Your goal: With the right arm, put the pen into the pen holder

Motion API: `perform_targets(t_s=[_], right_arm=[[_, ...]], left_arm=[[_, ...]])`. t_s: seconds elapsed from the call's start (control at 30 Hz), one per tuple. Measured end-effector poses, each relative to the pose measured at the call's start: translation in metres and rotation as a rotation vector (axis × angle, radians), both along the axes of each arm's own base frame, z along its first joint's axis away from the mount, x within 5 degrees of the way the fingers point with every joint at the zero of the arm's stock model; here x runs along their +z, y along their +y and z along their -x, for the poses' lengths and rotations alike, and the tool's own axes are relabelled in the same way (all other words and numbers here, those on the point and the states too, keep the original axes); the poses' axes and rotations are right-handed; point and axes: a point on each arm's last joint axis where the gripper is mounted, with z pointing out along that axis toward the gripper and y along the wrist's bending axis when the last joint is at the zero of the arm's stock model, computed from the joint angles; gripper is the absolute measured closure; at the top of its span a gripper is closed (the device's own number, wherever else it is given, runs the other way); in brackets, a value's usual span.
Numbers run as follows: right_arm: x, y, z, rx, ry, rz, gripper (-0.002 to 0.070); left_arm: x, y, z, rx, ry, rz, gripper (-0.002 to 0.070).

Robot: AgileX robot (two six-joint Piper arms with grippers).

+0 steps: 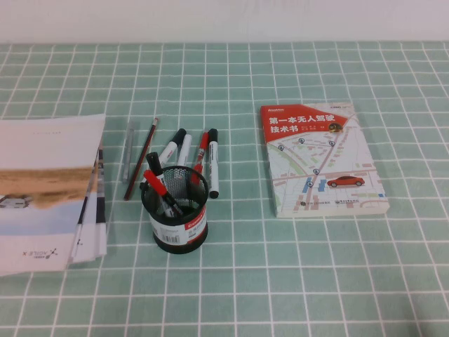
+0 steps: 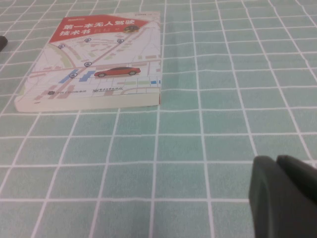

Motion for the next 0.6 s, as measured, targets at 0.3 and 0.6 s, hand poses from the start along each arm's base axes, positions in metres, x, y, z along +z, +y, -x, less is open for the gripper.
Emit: perform_targets(t_s=[0.3, 0.6], right_arm=[[0.0, 0.0, 0.0, 0.0, 0.0, 0.0, 0.0695], [0.0046, 0.0006, -0.0012, -0.003, -0.049, -0.038, 0.0695]], left_arm=[[0.0, 0.0, 0.0, 0.0, 0.0, 0.0, 0.0679], [0.0, 0.0, 0.0, 0.0, 0.0, 0.0, 0.0679]])
